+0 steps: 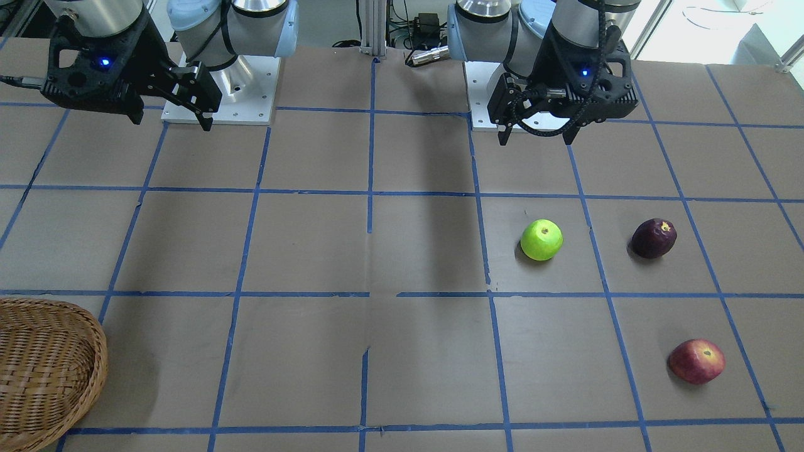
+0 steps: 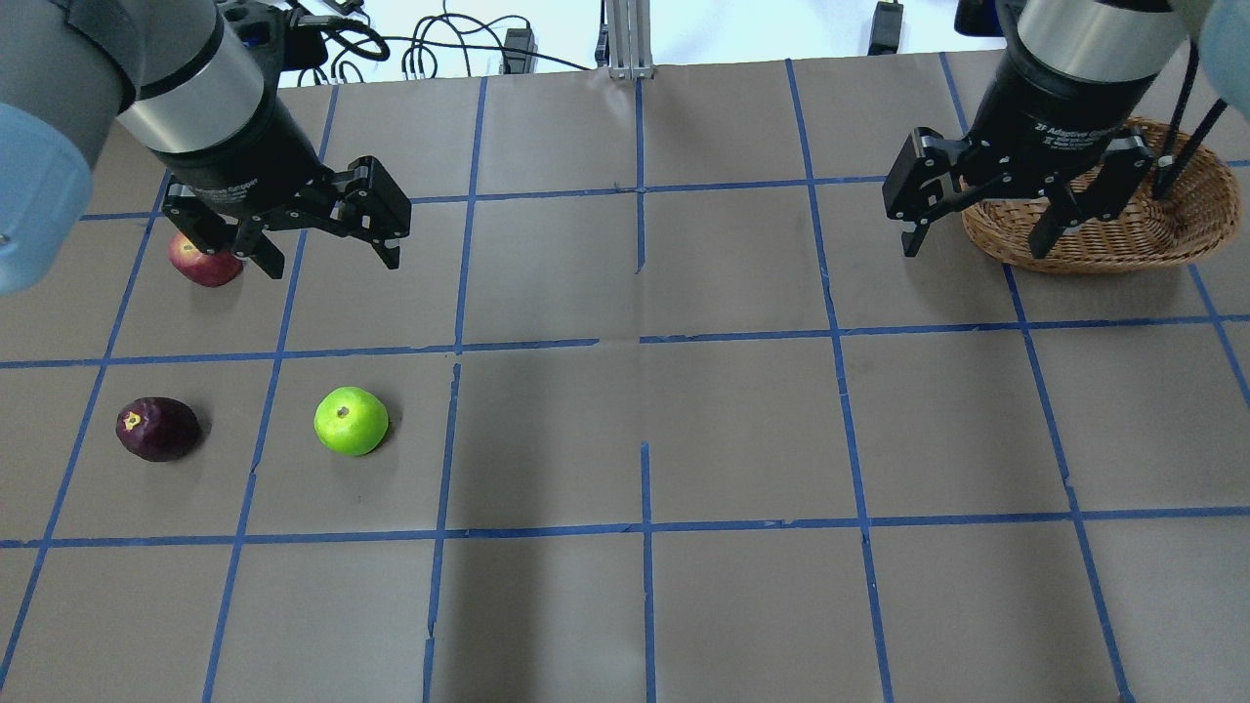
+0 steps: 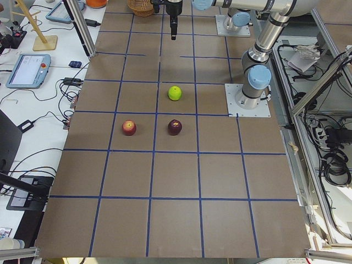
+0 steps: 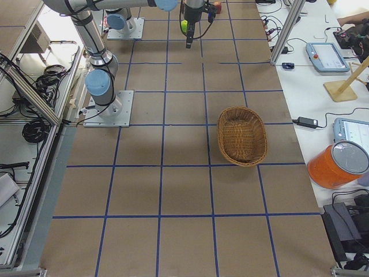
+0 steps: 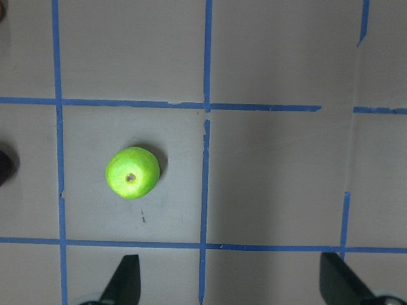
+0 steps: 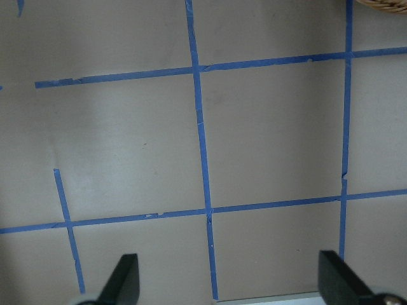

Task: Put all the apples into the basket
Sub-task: 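Lower the left gripper onto the green apple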

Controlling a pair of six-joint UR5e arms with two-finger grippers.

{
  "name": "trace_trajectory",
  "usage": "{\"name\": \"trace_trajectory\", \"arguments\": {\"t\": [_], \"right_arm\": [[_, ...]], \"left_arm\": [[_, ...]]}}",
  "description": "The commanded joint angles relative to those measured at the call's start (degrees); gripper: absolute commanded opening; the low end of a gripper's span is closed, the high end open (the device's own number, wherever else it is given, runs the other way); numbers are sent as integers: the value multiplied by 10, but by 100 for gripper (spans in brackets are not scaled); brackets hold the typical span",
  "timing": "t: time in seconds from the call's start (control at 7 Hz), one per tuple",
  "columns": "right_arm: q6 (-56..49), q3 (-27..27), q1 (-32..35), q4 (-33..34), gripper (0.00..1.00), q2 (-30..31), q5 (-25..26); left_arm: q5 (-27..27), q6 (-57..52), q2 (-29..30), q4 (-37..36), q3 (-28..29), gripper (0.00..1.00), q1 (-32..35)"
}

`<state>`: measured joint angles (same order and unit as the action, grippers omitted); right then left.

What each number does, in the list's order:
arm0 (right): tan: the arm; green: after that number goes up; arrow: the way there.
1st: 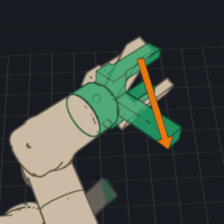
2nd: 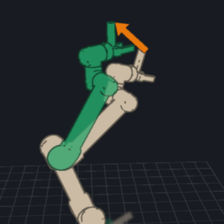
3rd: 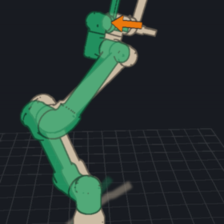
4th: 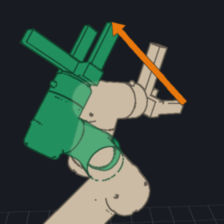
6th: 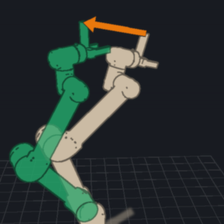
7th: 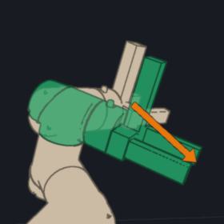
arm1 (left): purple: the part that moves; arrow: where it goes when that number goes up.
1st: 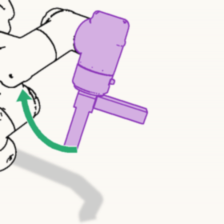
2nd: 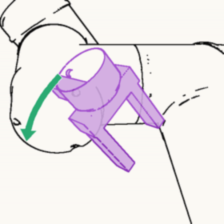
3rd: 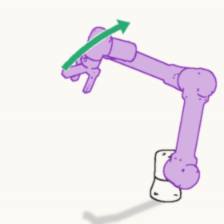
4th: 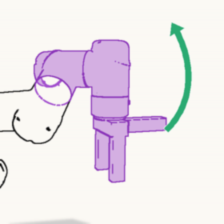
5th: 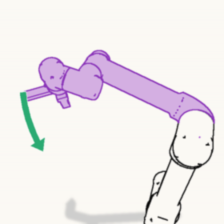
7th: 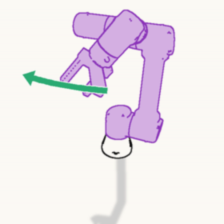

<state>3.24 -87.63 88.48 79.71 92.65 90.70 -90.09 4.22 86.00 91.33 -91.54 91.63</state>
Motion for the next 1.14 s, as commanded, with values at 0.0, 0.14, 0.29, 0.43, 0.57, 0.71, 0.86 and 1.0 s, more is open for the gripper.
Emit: {"name": "trace_trajectory", "arguments": {"t": [0.0,0.14,0.29,0.43,0.57,0.71,0.86,1.0], "right_arm": [[0,0,-1,0,100,1,1],[0,-1,0,0,100,1,2],[-1,-1,0,0,100,1,4],[-2,-1,0,1,100,0,4],[-2,-1,0,1,100,0,4],[-2,-1,0,1,100,-1,4],[-2,-1,-1,1,100,0,4],[-3,-1,-1,1,100,0,4]], "left_arm": [[0,0,2,0,3,100,0],[0,0,2,0,3,100,0],[0,-4,1,2,-4,100,-2],[-8,-74,0,0,-30,100,-7],[-10,-132,-6,-7,-79,100,-41],[-10,-146,-7,-69,-138,100,-85],[-10,-192,9,-163,-197,100,-120],[-10,-199,24,-223,-243,100,-137]]}}
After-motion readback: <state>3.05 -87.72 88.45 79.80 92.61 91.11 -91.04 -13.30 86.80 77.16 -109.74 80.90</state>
